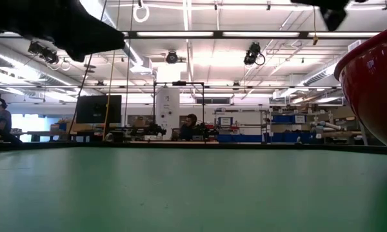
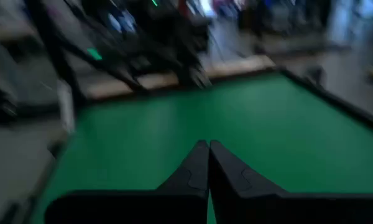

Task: Nest bowls inside each other
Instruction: Return to Home Position

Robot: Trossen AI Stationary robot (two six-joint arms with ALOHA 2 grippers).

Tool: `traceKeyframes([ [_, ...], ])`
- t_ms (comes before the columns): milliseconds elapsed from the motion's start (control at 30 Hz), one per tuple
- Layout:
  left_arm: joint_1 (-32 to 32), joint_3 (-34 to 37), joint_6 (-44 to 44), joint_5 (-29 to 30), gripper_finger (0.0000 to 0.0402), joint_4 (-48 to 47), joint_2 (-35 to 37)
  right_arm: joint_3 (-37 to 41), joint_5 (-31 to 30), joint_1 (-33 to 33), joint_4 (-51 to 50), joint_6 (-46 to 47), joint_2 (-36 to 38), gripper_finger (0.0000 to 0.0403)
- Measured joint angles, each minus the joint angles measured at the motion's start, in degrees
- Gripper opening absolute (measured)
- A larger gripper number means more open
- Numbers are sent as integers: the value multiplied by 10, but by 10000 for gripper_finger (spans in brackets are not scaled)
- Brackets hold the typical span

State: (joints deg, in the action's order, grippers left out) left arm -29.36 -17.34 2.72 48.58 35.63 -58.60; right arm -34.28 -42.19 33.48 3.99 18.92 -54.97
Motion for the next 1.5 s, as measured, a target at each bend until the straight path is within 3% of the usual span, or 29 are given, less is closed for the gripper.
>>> traceKeyframes([
  [100, 0, 21, -38, 2, 131, 42, 44, 38, 91, -53, 117, -70, 24, 7],
  [167, 0, 27, -64, -7, 114, 38, 81, 50, 123, -86, 113, -80, 49, 5],
  [333, -1, 29, -94, -42, 66, -32, 185, 53, 126, -127, 11, -77, 136, 4],
  [567, -1, 44, -49, -75, 7, -181, 303, 76, 110, -104, -76, -44, 265, 2],
  [733, -2, 170, 1, -114, 6, -60, 317, 195, 104, -84, 25, -37, 317, 2],
  [867, -1, 157, -2, -107, 3, -79, 318, 243, 103, -89, 58, -55, 350, 2],
  [1067, -1, 143, -80, -103, 1, -64, 352, 224, 103, -115, -57, -86, 419, 4],
  [1267, -1, 143, -83, -102, 1, -124, 409, 222, 136, -140, -134, -70, 500, 5],
  [1500, -1, 169, -72, -106, 0, -118, 442, 273, 198, -190, -29, -110, 516, 4],
])
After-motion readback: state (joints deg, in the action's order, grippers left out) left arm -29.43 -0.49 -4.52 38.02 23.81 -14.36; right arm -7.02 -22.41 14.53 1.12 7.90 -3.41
